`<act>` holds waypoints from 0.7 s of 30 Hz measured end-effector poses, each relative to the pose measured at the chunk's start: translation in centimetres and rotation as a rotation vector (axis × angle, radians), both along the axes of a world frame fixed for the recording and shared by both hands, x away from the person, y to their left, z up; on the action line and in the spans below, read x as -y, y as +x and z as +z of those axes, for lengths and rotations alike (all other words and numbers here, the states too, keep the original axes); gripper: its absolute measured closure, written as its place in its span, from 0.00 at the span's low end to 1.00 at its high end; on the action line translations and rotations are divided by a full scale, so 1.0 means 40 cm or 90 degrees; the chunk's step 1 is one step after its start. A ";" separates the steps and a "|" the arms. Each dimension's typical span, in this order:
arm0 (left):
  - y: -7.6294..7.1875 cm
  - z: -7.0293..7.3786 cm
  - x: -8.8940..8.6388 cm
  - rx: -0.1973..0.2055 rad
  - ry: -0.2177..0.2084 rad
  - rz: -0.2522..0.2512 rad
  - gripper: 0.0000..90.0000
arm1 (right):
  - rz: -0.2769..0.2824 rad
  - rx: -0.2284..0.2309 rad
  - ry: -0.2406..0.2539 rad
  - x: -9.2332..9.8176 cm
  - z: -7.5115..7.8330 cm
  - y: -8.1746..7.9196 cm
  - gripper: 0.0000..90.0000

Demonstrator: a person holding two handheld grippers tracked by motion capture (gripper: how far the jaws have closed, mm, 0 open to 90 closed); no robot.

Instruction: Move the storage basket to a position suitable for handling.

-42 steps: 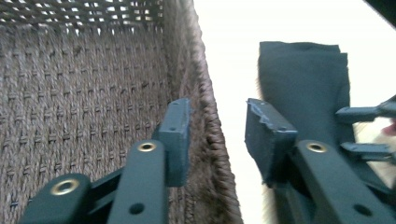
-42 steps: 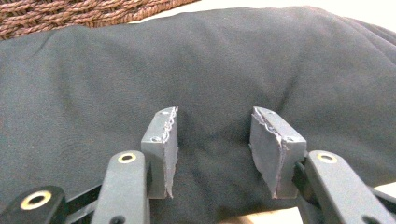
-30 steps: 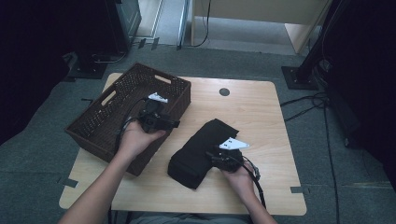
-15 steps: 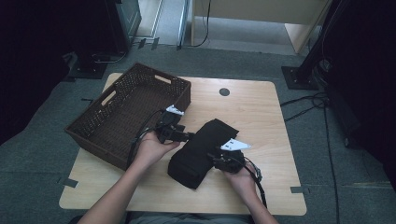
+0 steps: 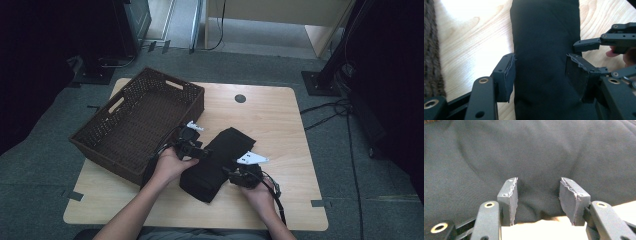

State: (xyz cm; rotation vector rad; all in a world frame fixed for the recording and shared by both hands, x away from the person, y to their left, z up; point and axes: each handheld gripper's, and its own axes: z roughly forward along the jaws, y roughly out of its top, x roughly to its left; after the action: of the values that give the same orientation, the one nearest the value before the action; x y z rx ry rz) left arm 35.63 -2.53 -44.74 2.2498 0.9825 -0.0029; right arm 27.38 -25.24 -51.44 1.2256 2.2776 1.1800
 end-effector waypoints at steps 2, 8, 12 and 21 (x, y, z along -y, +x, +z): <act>0.002 -0.010 0.006 0.005 0.016 0.002 0.44 | 0.000 0.004 -0.007 -0.003 -0.003 -0.001 0.55; 0.001 -0.034 0.019 -0.003 0.025 -0.018 0.38 | -0.005 0.001 0.001 0.001 -0.005 -0.004 0.55; 0.003 -0.046 0.024 -0.007 0.018 -0.021 0.38 | -0.010 0.000 0.005 0.000 -0.007 -0.007 0.55; 0.009 -0.058 0.025 -0.013 0.016 -0.029 0.34 | -0.014 -0.003 0.001 -0.001 -0.009 -0.011 0.55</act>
State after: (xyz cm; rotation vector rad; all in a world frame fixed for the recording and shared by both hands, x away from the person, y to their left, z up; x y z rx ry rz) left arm 35.98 -3.55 -47.06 2.2982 0.9466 -0.0336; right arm 26.95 -25.22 -51.81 1.2528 2.2610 1.1731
